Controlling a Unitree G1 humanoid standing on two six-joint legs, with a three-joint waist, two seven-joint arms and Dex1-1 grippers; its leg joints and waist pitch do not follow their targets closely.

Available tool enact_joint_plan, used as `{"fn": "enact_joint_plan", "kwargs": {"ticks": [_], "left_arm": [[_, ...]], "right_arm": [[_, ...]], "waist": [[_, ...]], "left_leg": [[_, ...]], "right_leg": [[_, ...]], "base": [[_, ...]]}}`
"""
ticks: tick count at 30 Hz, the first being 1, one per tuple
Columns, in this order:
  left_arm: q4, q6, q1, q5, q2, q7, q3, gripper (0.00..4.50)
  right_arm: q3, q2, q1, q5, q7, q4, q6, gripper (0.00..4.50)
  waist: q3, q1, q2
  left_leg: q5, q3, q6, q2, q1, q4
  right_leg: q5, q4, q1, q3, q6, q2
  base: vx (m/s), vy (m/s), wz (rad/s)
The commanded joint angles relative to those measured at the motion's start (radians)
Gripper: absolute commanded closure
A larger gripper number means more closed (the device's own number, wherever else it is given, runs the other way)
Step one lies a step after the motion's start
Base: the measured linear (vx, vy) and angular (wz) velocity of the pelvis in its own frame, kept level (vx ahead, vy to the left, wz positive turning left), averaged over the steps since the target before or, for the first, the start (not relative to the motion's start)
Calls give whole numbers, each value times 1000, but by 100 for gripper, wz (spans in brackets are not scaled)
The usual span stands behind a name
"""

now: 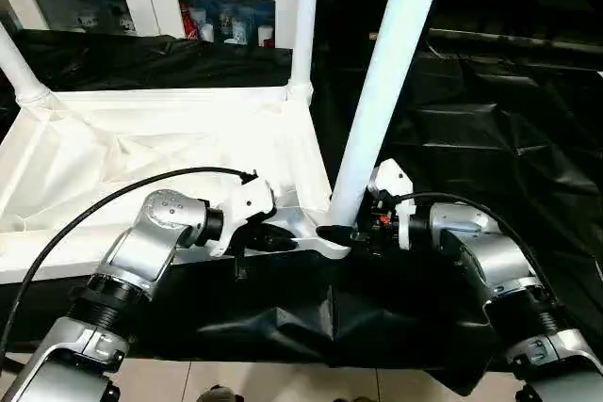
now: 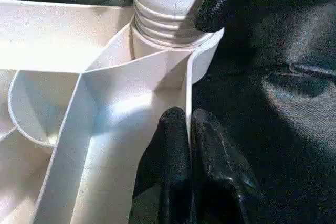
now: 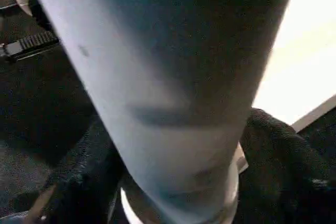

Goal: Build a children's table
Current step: Rotate leg to tighten

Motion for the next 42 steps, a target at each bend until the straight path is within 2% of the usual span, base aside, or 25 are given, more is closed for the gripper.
{"fn": "enact_joint_plan", "kwargs": {"ticks": [1, 4, 7, 10, 12, 14, 15, 16, 18, 20, 21, 22, 25, 30, 32, 33, 34, 36, 37, 39, 41, 42], "left_arm": [[-27, -8, 23, -56, -18, -55, -21, 450], [-25, -7, 21, -51, -21, -49, -19, 450], [-20, -9, 19, -48, -22, -43, -18, 450], [22, -7, 0, -18, -43, 32, -8, 450], [63, 5, -19, 5, -66, 101, 2, 450], [81, 7, -28, 12, -80, 132, 8, 450], [122, 16, -52, 28, -119, 216, 22, 450], [122, 16, -52, 28, -119, 216, 22, 450], [173, 36, -84, 56, -182, 334, 27, 450], [208, 54, -108, 69, -241, 430, 34, 450], [222, 59, -117, 71, -264, 454, 34, 450], [222, 59, -117, 71, -264, 454, 34, 450], [254, 53, -138, 80, -306, 474, 19, 450], [261, 33, -142, 88, -302, 456, 10, 450], [257, 7, -137, 93, -285, 426, 1, 450], [257, 7, -137, 93, -285, 426, 1, 450], [249, -2, -130, 91, -272, 405, -1, 450], [230, -22, -114, 81, -242, 358, -4, 450], [230, -22, -114, 81, -242, 358, -4, 450], [229, -32, -111, 79, -233, 345, -5, 450], [188, -57, -82, 47, -178, 231, -11, 450], [169, -55, -70, 35, -159, 189, -14, 450]], "right_arm": [[11, -14, 8, -12, 5, -10, 15, 144], [15, -17, 10, -12, 9, -11, 16, 175], [14, -17, 11, -13, 7, -9, 16, 187], [-13, 12, 11, -23, -77, 28, 11, 195], [-45, 48, 1, -36, -182, 80, 6, 202], [-61, 66, -2, -37, -229, 100, 12, 202], [-94, 109, -5, -36, -335, 132, 30, 203], [-94, 109, -5, -36, -335, 132, 30, 204], [-140, 179, -7, -29, -490, 151, 61, 204], [-171, 236, -11, -26, -615, 165, 85, 204], [-181, 258, -15, -25, -656, 173, 91, 204], [-181, 258, -15, -25, -656, 173, 91, 204], [-186, 306, -31, -20, -702, 191, 96, 204], [-185, 312, -50, -20, -689, 195, 76, 204], [-188, 299, -58, -11, -644, 185, 52, 153], [-188, 299, -58, -11, -644, 185, 52, 153], [-185, 285, -59, -5, -607, 176, 44, 130], [-157, 231, -57, -16, -517, 153, 26, 112], [-157, 231, -57, -16, -517, 153, 26, 112], [-145, 213, -56, -21, -491, 147, 20, 84], [-66, 93, -14, -16, -261, 61, 10, 84], [-43, 53, 2, -9, -185, 29, 10, 84]], "waist": [[-60, 1, -6], [-60, 1, -5], [-61, 1, -5], [-61, 1, -6], [-55, -3, -4], [-53, -5, -5], [-54, -7, -4], [-50, -9, -3], [-50, -12, -4], [-52, -9, -3], [-52, -12, -4], [-54, -9, -6], [-56, -7, -4], [-54, -5, -3], [-52, -7, -5], [-53, -7, -5], [-54, -6, -6], [-56, -6, -6], [-58, -5, -7], [-59, -3, -9], [-60, 3, -7], [-59, 6, -10]], "left_leg": [[-172, -16, 51, 38, 11, -54], [-162, -16, 55, 37, 11, -53], [-165, -16, 54, 37, 11, -53], [-163, -15, 54, 37, 12, -52], [-203, -16, 33, 36, 14, -56], [-239, -21, 12, 36, 14, -60], [-252, -22, 4, 38, 15, -61], [-265, -22, 2, 38, 17, -63], [-300, -25, -13, 35, 23, -64], [-293, -26, -18, 35, 25, -63], [-288, -26, -14, 35, 21, -65], [-283, -24, -9, 33, 23, -63], [-258, -22, 7, 30, 19, -63], [-263, -23, 12, 31, 17, -65], [-278, -23, 11, 32, 17, -66], [-283, -24, 12, 32, 17, -66], [-285, -24, 13, 32, 17, -66], [-256, -23, 22, 34, 14, -64], [-242, -23, 26, 34, 13, -63], [-202, -19, 40, 32, 10, -59], [-187, -18, 53, 31, 10, -56], [-181, -18, 64, 34, 10, -55]], "right_leg": [[-176, -70, 49, 52, -204, -69], [-158, -68, 49, 52, -210, -68], [-166, -69, 49, 52, -209, -69], [-164, -68, 49, 52, -209, -68], [-241, -79, 43, 52, -196, -70], [-326, -86, 45, 51, -171, -74], [-339, -87, 43, 51, -161, -73], [-353, -90, 38, 52, -158, -71], [-424, -98, 35, 54, -137, -75], [-426, -99, 35, 54, -129, -77], [-415, -100, 36, 54, -128, -75], [-399, -99, 35, 55, -126, -74], [-356, -97, 38, 55, -124, -72], [-349, -97, 39, 54, -126, -72], [-380, -101, 38, 54, -119, -73], [-392, -103, 38, 54, -116, -74], [-400, -103, 38, 54, -111, -75], [-348, -97, 41, 55, -121, -73], [-324, -94, 44, 54, -127, -74], [-252, -86, 47, 55, -151, -72], [-226, -84, 52, 53, -155, -70], [-202, -81, 54, 53, -159, -70]], "base": [[0, 0, 0], [0, 0, 0], [0, 0, 0], [0, 0, 0], [0, 0, 0], [0, 0, 0], [0, 0, 0], [0, 0, 0], [0, 0, 0], [0, 0, 0], [0, 0, 0], [0, 0, 0], [0, 0, 0], [0, 0, 0], [0, 0, 0], [0, 0, 0], [0, 0, 0], [0, 0, 0], [0, 0, 0], [0, 0, 0], [0, 0, 0], [0, 0, 0]]}}
